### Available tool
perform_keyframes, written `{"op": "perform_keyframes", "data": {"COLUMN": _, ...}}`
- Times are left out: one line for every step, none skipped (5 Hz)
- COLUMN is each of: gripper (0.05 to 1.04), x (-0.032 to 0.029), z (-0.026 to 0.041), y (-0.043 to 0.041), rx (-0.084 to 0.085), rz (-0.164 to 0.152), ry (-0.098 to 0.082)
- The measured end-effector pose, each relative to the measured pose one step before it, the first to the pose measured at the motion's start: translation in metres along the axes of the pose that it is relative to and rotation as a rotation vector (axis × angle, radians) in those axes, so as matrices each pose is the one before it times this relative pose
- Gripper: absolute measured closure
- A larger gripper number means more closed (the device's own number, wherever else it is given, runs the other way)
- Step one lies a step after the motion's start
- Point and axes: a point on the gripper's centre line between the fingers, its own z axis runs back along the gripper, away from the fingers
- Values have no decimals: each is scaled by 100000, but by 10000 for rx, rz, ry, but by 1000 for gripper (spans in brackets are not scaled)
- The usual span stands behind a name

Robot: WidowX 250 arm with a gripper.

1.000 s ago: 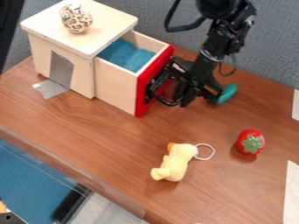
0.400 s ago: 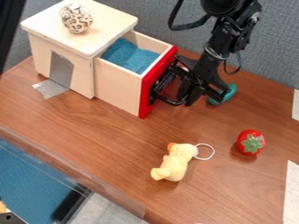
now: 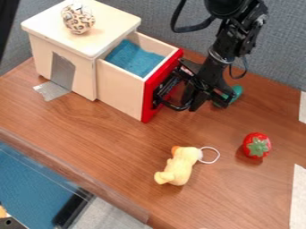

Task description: Open the drawer

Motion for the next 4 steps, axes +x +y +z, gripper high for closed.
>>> {"op": "perform_keyframes", "data": {"gripper": 946, "x": -208, "z": -41, "y": -275, "rx": 7, "rz": -58, "ry": 26}}
{"op": "perform_keyframes", "data": {"gripper": 904, "x": -98, "z": -26, "y": -147, "rx": 19, "rz": -28, "ry": 14}}
{"op": "perform_keyframes", "data": {"gripper": 676, "x": 263, "z": 2137, "y": 138, "rx": -221, "rz": 379, "ry": -566}}
{"op": "perform_keyframes", "data": {"gripper": 369, "x": -85, "z": 565, "y": 69, "rx": 64, "rz": -77, "ry": 3}}
